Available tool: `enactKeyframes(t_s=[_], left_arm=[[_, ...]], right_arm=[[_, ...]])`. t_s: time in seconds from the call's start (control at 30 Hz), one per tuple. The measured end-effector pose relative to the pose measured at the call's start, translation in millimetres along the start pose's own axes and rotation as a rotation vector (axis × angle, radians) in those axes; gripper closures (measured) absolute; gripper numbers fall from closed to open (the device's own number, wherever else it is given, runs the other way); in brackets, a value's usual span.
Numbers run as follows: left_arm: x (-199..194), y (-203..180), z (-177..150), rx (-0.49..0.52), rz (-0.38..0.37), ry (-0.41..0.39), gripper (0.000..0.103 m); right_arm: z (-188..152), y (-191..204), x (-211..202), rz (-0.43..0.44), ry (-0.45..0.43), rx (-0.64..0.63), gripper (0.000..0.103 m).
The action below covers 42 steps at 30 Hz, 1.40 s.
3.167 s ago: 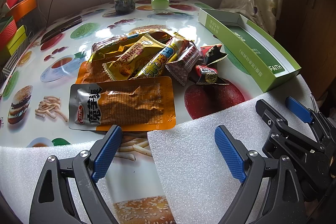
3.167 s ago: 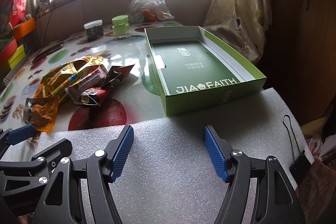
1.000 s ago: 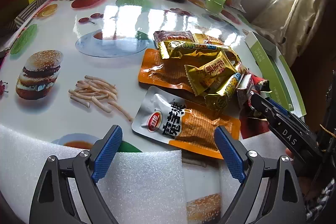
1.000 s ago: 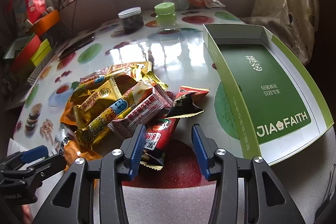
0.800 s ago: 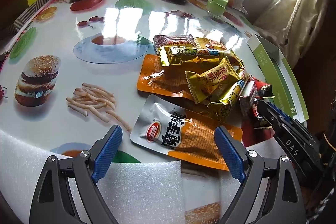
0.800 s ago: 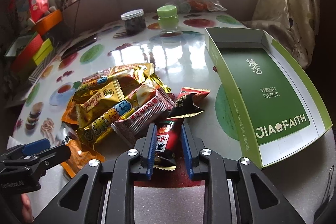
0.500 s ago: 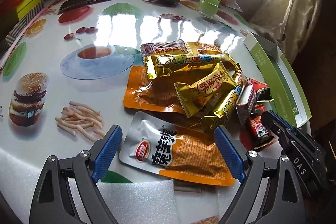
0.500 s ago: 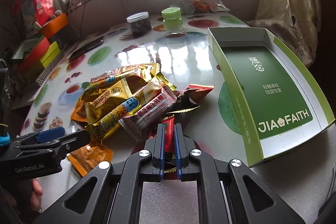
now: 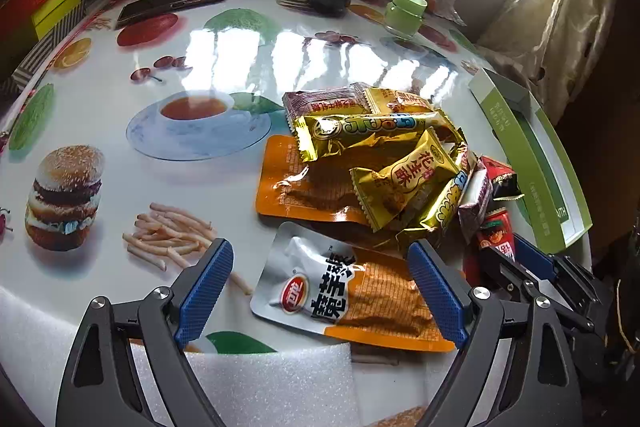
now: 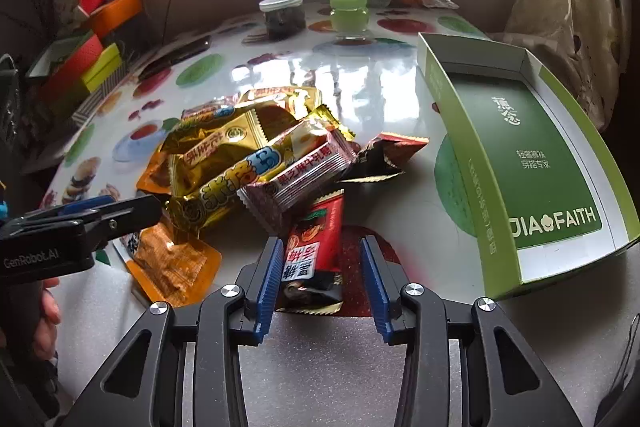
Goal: Organize snacks
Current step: 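Reach the right gripper into the snack pile and grasp a red candy packet, then grasp a yellow peanut-candy packet with the left gripper while the right holds the red packet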
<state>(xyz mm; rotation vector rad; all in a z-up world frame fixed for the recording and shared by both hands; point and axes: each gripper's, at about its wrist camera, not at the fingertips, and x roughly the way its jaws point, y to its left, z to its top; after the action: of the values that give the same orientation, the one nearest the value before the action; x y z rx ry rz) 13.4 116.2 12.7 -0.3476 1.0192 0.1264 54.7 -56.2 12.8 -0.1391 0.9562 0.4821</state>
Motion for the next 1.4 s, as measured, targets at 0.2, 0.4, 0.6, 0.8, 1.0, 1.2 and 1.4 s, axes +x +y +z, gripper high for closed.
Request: enactKeyframes(t_s=[0.2, 0.4, 0.6, 0.8, 1.0, 1.2, 1.4], left_arm=[[-8.1, 8.0, -10.7, -0.013, 0.016, 0.011, 0.013], [-19.5, 8.8, -19.3, -0.019, -0.008, 0.030, 0.013], [-26.2, 7.7, -30.6, -0.014, -0.022, 0.061, 0.013], [-29.0, 8.7, -35.5, -0.021, -0.025, 0.071, 0.013], [-30.7, 10.2, -37.9, -0.029, -0.033, 0.070, 0.013], [-26.4, 2.1, -27.7, -0.012, -0.032, 0.053, 0.013], [-23.1, -19.9, -3.8, 0.093, -0.035, -0.009, 0.013]], right_arm=[[-0.9, 0.4, 0.3, -0.022, -0.018, -0.016, 0.074], [-2.3, -2.5, -5.5, 0.008, -0.046, -0.005, 0.080], [-4.4, 5.5, -13.4, 0.111, -0.025, -0.067, 0.080], [-7.7, 19.3, -17.7, 0.047, 0.002, -0.152, 0.080], [-4.0, 2.1, -31.2, 0.070, -0.013, -0.097, 0.080], [-6.4, -6.4, -39.4, 0.056, -0.051, -0.030, 0.080], [-7.5, -9.8, -39.3, 0.067, -0.054, 0.001, 0.080]])
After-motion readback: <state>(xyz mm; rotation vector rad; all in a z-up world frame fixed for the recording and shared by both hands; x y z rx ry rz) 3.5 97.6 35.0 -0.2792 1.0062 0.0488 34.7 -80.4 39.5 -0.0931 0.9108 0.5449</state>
